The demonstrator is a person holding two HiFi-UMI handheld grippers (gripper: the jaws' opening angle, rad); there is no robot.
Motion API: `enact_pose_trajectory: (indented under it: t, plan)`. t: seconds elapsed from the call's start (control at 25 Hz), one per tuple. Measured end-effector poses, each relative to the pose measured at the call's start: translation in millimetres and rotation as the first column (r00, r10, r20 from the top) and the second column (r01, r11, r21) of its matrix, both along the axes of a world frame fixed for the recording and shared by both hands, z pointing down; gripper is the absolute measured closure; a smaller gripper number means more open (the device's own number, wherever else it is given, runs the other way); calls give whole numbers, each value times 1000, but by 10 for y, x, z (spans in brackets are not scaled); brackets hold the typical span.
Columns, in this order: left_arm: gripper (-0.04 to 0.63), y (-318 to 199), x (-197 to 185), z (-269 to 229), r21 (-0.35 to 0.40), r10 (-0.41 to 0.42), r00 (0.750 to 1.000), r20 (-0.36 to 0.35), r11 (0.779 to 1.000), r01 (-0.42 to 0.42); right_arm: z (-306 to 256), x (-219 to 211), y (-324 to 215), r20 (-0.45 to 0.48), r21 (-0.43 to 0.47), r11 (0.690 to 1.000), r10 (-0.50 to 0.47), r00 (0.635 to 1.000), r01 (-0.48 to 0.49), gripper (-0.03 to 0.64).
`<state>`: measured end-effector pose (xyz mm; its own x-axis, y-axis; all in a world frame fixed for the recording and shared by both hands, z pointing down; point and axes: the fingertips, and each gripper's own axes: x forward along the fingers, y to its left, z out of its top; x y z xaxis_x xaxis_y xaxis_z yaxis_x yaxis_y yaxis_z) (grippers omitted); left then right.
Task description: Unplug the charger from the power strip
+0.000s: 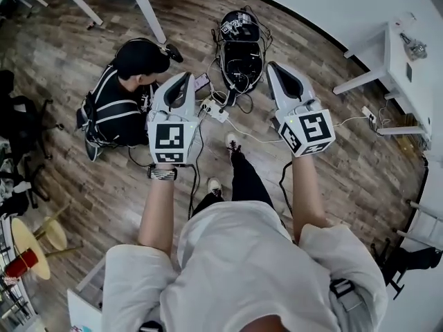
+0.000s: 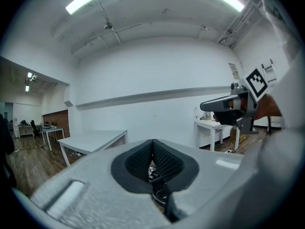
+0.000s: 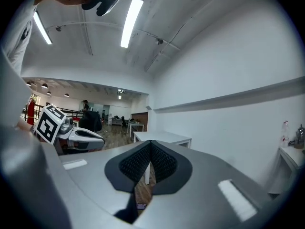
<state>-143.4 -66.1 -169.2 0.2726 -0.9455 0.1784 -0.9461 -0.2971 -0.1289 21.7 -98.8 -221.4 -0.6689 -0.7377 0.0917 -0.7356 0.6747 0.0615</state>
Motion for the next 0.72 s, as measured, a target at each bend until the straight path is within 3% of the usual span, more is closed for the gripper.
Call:
enact_pose_trajectory:
  t: [0.32, 0.72]
  plan:
    - [589, 581, -25, -403, 44, -30, 1000, -1, 999, 30, -252, 85, 644, 11, -14, 1000, 14, 1000, -14, 615]
    - [589, 1449, 132, -745, 70, -6, 1000, 23, 998, 4, -646, 145, 1511, 22, 19, 1000, 5, 1000, -5, 615]
